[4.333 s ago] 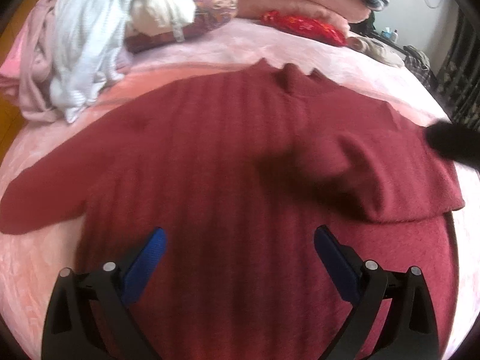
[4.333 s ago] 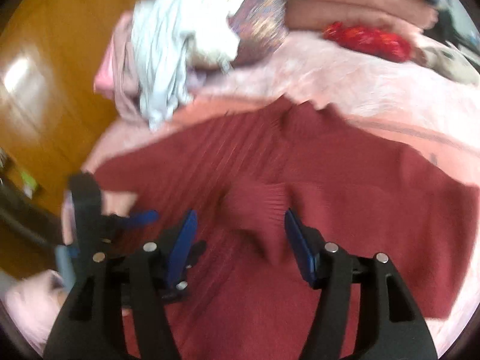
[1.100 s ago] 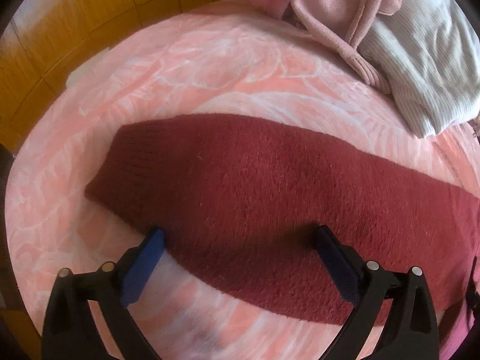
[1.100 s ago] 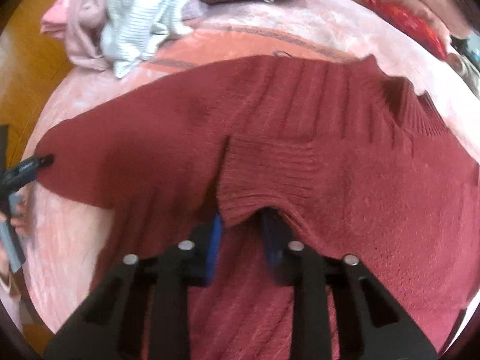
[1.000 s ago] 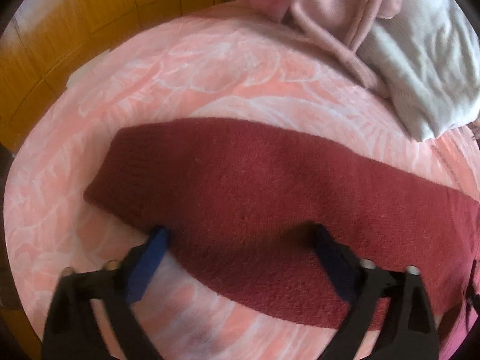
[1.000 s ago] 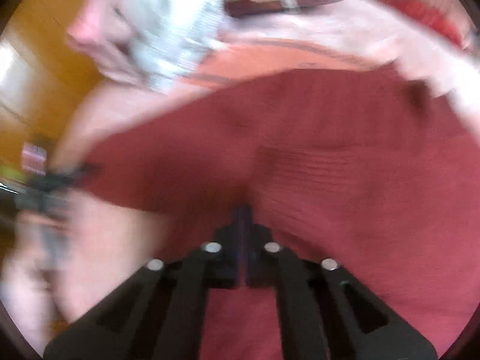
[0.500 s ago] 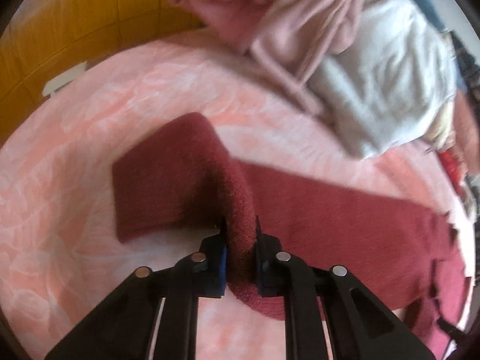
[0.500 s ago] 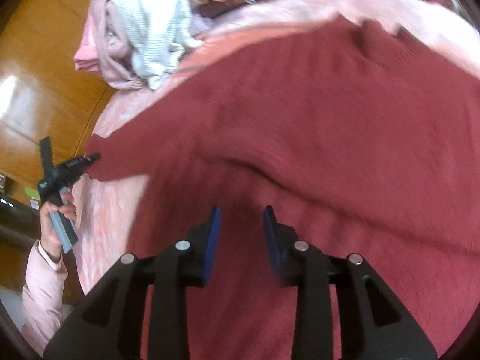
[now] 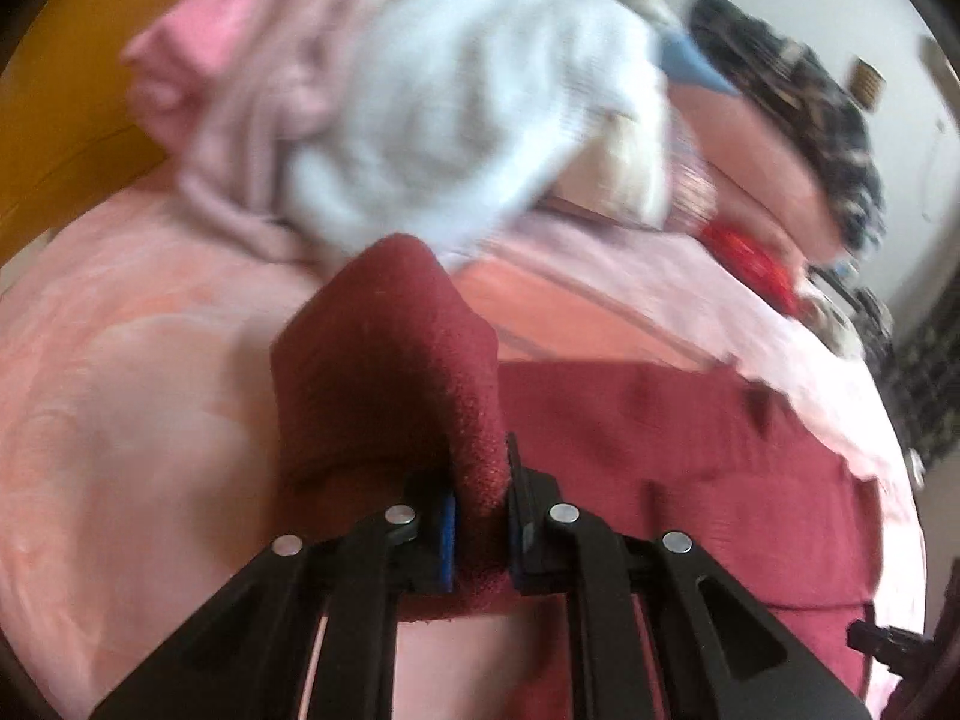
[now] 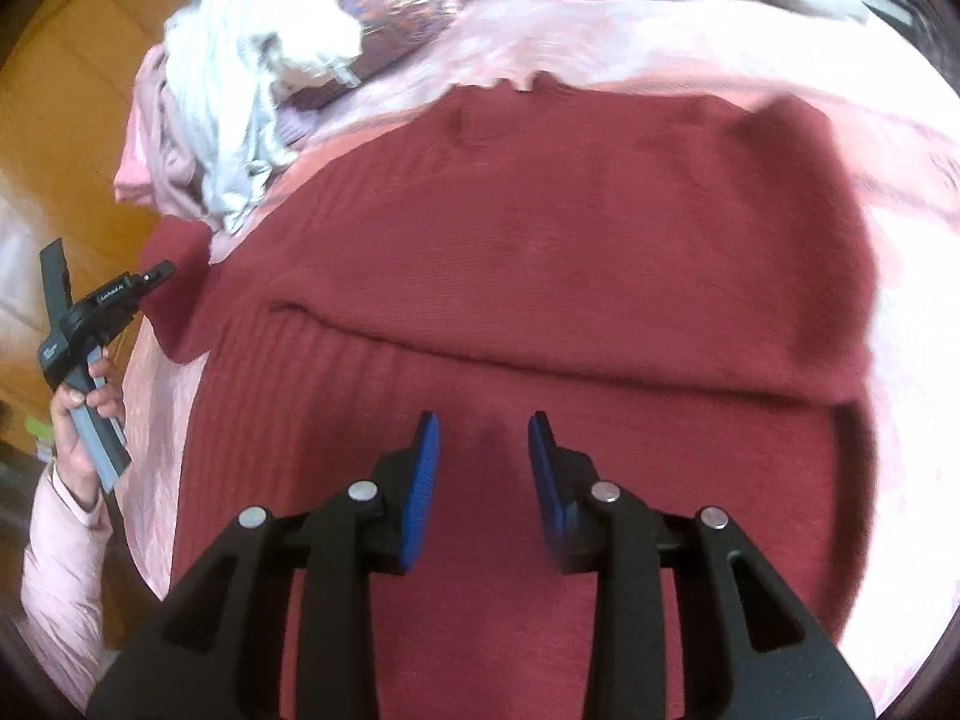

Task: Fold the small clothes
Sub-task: 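Grasp the other sleeve with the left gripper and lift it, then fold the held sleeve over the sweater body and open the left gripper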

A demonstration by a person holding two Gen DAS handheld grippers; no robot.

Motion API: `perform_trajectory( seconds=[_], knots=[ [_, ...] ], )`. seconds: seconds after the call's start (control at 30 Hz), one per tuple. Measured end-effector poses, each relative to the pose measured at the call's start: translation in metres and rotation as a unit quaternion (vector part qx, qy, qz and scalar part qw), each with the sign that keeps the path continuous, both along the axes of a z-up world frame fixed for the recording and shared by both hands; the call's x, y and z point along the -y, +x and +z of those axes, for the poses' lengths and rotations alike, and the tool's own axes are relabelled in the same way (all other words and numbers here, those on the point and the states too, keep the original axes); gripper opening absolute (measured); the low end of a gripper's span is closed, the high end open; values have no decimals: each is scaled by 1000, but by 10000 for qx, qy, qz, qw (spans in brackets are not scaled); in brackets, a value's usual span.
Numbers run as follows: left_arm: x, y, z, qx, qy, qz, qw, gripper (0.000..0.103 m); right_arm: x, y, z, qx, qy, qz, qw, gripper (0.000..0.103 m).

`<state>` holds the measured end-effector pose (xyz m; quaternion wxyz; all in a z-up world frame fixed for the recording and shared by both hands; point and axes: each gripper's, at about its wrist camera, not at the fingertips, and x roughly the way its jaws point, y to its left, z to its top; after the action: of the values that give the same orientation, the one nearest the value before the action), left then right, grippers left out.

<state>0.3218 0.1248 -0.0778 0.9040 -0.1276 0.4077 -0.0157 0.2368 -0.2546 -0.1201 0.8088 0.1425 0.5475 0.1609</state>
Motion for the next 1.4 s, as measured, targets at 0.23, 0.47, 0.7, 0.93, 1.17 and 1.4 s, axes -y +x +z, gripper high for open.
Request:
perform_trajectory(
  seconds=[0.23, 0.47, 0.7, 0.93, 1.17, 1.4],
  knots=[
    [120, -4, -2, -21, -66, -839, 9965, 12, 38, -12, -6, -3, 111, -139, 9998, 32],
    [207, -14, -22, -131, 200, -1323, 9909, 12, 63, -24, -14, 112, 283, -201, 9993, 35],
    [219, -6, -62, -612, 362, -1371, 9880, 22, 67, -21, -32, -135, 263, -272, 9992, 34],
    [176, -33, -21, -418, 569, -1553, 9853, 70, 38, -8, -18, -106, -304, -186, 9993, 38],
    [66, -15, -14, -600, 1197, -340, 9904, 62, -40, 29, 16, 32, -271, 295, 9992, 38],
    [47, 4, -48, -1105, 1361, -363, 9838, 57, -148, 64, 35, 11, 71, 969, 9953, 40]
  ],
)
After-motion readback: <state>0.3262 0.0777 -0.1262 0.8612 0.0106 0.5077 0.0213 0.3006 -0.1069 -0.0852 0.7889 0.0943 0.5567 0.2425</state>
